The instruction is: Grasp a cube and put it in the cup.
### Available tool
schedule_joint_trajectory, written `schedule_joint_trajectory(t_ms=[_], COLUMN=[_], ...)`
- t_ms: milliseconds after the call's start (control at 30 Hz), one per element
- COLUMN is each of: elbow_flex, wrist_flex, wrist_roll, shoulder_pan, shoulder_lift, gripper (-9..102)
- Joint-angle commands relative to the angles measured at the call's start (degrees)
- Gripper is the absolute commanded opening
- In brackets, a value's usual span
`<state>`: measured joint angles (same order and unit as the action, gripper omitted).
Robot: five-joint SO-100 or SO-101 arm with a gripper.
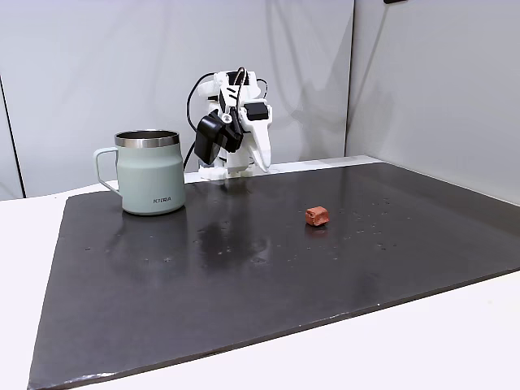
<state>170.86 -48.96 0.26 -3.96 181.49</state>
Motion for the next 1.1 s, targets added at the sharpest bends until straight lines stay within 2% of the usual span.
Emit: schedule_joint_trajectory(t_ms=[0, 567, 800, 1067], elbow_flex=[0.3, 0.4, -4.9, -26.3], wrist_flex=[3.3, 4.0, 3.0, 3.2], wrist_roll=[-0.2, -0.2, -4.4, -4.9], shoulder_pan=[1.3, 1.1, 0.2, 1.7], shoulder_lift=[0.6, 0.6, -0.2, -25.7], gripper=[0, 0, 0, 0])
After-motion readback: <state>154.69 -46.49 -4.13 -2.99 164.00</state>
